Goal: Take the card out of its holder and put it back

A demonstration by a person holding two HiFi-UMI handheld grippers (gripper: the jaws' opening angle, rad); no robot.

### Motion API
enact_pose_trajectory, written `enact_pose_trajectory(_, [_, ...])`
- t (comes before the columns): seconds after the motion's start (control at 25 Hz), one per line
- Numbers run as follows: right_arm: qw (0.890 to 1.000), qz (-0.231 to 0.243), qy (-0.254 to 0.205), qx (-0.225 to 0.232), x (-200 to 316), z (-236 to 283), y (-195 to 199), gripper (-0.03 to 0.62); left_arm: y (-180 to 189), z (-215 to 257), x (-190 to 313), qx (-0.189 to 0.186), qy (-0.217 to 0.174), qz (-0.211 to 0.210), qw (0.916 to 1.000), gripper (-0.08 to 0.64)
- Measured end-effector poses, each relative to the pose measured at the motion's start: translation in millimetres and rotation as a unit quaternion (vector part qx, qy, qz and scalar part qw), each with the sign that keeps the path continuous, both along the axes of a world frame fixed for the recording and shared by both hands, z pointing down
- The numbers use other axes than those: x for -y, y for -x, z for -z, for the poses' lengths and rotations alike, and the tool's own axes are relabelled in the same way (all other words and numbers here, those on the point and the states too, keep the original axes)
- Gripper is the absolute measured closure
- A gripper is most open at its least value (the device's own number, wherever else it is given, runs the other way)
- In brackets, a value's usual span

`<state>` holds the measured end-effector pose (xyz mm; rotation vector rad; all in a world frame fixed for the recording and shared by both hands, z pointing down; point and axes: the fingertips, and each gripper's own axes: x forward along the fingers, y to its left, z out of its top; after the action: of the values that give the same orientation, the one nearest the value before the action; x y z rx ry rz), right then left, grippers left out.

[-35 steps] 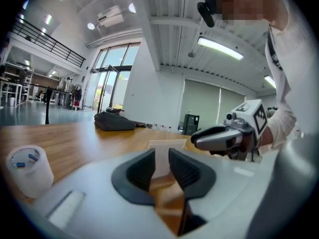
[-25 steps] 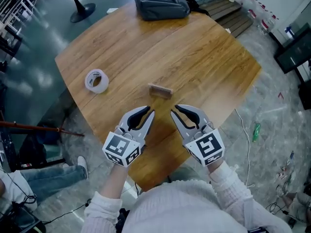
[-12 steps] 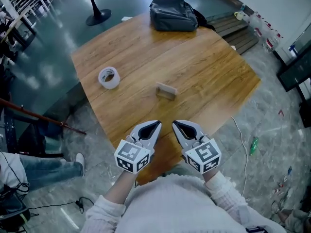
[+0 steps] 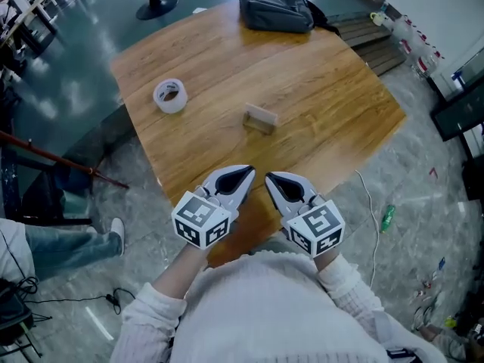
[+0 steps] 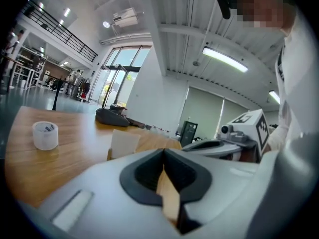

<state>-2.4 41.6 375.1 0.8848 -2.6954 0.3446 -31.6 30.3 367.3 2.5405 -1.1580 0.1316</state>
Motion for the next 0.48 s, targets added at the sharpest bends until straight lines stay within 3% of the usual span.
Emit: enact_pose_trajectory(0.48, [1.000,0.009,0.001,0.002,-4.7,-0.5,5.4,0.592,-6.4,10.6,1.6,-0.012,0.007,-0.044,0.9990,0.552])
